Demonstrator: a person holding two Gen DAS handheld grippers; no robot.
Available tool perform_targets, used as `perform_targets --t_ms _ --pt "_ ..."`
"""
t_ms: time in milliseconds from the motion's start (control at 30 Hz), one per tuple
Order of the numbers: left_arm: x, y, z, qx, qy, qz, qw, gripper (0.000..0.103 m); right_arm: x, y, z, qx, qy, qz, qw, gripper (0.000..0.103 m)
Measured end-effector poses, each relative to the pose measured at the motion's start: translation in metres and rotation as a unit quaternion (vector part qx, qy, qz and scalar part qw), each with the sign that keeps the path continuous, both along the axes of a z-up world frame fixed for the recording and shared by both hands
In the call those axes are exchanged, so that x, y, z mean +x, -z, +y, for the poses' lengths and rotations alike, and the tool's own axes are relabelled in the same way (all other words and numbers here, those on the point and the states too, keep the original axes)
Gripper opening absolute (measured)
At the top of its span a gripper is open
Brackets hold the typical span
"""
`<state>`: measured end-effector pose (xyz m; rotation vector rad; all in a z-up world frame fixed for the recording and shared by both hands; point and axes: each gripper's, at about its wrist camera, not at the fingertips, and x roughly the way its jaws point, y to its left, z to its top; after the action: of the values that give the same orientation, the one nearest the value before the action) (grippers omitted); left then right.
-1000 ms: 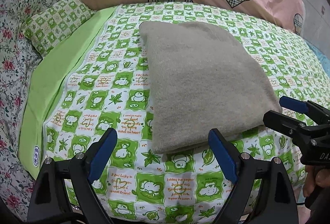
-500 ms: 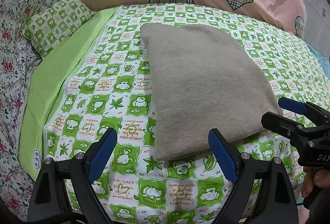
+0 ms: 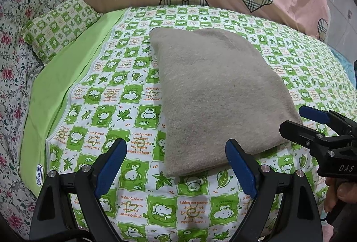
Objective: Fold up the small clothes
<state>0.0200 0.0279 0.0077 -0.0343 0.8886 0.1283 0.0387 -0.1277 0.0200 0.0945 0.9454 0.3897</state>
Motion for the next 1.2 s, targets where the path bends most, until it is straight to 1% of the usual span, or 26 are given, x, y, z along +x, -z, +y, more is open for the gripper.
perform_targets --t_ms 1200 --pt "0.0062 -0.0009 -0.0008 -0.001 0.003 0.001 1.0000 0.091 0.0061 0.0013 -0.0016 0.001 -0.003 0.003 1.000 0.094"
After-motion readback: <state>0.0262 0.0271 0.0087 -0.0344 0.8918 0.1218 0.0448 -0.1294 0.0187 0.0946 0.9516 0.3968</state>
